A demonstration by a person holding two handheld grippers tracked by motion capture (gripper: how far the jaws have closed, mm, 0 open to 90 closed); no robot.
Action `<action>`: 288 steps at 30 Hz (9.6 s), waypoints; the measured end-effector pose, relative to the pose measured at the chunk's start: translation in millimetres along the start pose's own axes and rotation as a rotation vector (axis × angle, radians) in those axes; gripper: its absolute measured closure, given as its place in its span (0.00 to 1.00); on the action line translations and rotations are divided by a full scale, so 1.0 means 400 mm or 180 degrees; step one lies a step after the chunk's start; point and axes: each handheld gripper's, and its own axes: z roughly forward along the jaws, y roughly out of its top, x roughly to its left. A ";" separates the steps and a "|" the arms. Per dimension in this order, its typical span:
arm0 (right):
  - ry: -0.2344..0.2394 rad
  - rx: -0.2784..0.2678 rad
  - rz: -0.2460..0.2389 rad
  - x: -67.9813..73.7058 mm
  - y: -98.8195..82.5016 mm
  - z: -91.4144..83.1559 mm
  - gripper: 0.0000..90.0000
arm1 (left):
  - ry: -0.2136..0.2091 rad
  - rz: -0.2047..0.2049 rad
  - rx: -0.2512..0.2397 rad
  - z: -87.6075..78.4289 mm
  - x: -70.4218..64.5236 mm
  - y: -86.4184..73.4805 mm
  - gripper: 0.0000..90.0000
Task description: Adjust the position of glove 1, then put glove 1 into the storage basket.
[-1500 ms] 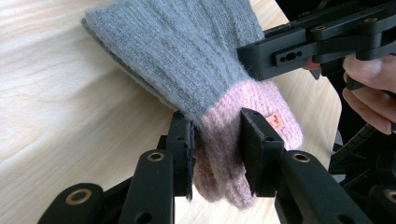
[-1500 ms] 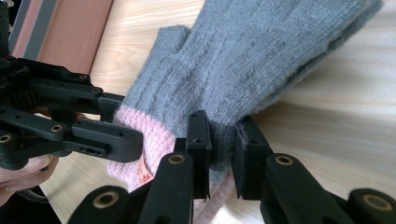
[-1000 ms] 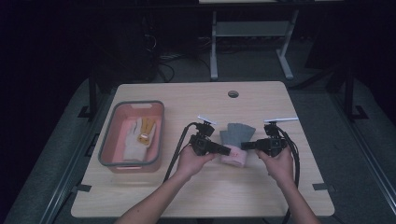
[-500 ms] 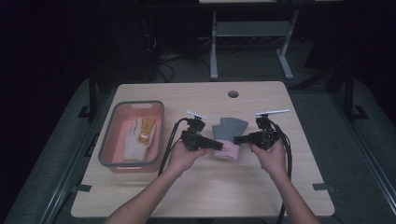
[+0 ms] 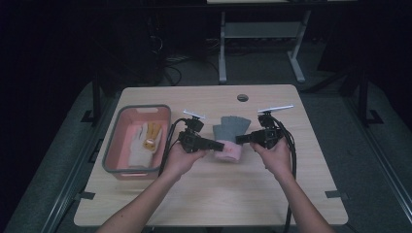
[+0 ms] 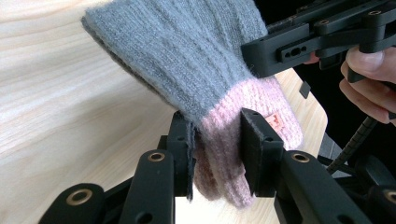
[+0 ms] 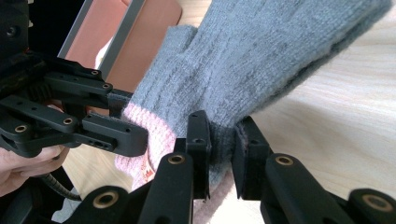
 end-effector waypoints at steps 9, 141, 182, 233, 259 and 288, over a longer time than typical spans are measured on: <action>0.0035 0.0036 -0.0023 0.033 0.022 0.013 0.87 | 0.0035 0.0018 -0.0039 -0.038 0.011 -0.001 0.75; 0.0617 0.0383 -0.0666 0.367 0.226 0.319 0.86 | 0.0470 -0.0267 -0.0554 -0.466 0.208 -0.104 0.77; 0.0708 0.0681 -0.0600 0.402 0.214 0.479 0.85 | 0.0729 -0.0500 -0.0438 -0.508 0.298 -0.195 0.77; 0.0504 0.0652 -0.0628 0.364 0.209 0.450 0.80 | 0.1353 -0.0499 -0.0183 -0.497 0.329 -0.195 0.55; 0.0530 0.0388 -0.0547 0.294 0.210 0.299 0.64 | 0.1276 -0.0238 -0.0427 -0.468 0.246 -0.118 0.49; 0.0389 0.0294 -0.0386 0.205 0.167 0.206 0.58 | 0.1164 -0.0102 -0.0383 -0.415 0.199 -0.087 0.42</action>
